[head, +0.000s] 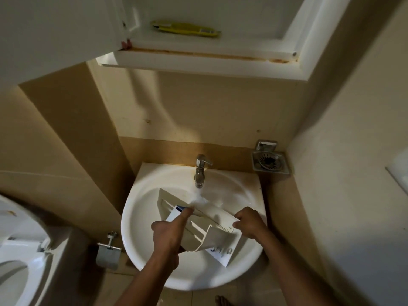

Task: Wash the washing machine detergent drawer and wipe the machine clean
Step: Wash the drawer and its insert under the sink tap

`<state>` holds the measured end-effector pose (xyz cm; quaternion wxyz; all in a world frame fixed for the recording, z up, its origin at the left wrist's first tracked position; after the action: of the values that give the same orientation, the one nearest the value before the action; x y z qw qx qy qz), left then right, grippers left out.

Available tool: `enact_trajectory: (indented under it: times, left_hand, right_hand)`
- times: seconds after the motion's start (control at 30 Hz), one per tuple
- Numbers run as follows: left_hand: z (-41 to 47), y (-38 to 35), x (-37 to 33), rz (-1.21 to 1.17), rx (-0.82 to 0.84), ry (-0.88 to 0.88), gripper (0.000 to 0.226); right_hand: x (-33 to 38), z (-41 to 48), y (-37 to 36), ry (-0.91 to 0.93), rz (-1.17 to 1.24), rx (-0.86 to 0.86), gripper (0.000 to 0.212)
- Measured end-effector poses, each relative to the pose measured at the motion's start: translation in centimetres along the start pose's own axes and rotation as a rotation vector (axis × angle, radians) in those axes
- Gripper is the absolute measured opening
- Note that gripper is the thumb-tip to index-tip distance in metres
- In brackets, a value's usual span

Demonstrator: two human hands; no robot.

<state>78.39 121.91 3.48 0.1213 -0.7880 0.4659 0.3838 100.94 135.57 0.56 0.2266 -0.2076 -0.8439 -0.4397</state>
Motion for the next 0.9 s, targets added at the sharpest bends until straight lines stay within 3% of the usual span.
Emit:
enact_trajectory:
  times: [0.03, 0.13, 0.2, 0.33, 0.53, 0.67, 0.77, 0.8, 0.9]
  left_hand:
    - [0.1, 0.1, 0.3, -0.028, -0.009, 0.012, 0.08]
    - [0.2, 0.0, 1.3, -0.092, -0.044, 0.04, 0.092]
    - [0.2, -0.5, 1.6, -0.099, -0.076, 0.029, 0.1]
    - [0.9, -1.1, 1.7, -0.069, -0.105, -0.013, 0.085]
    - [1.3, -0.1, 2.9, -0.007, -0.102, -0.068, 0.082]
    - [1.6, 0.1, 3.2, -0.034, -0.053, -0.091, 0.088]
    - [1.6, 0.0, 3.2, -0.054, -0.026, -0.092, 0.089]
    - [1.5, -0.1, 3.3, -0.066, -0.009, -0.092, 0.087]
    - [1.4, -0.1, 3.4, -0.089, 0.049, -0.106, 0.08]
  right_hand:
    - [0.4, 0.5, -0.7, 0.016, -0.008, 0.021, 0.011]
    - [1.8, 1.9, -2.2, 0.045, -0.015, -0.004, 0.034]
    - [3.4, 2.6, -2.3, 0.054, 0.097, -0.103, 0.038]
    - [6.4, 3.9, -3.5, 0.022, 0.396, -0.207, 0.03]
    - [8.1, 6.4, -10.7, -0.432, 1.745, 0.304, 0.019]
    - [9.7, 8.3, -12.1, -0.509, 2.133, 0.368, 0.02]
    - [9.9, 9.4, -12.5, -0.449, 2.09, 0.419, 0.014]
    - [10.2, 9.1, -12.6, -0.408, 1.949, 0.497, 0.009]
    - [10.7, 7.3, -12.4, -0.211, 1.3, 0.641, 0.027]
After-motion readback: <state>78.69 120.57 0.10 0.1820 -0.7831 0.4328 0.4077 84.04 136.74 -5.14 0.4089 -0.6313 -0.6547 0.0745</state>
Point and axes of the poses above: each hand's wrist, its own z-axis towards the middle knuckle, its own y-axis out of the back of the hand, x = y × z, the point moved 8 cm from there along z, towards the middle knuckle, and after that the axes turned 11 degrees about z, right-handed, at the moved point
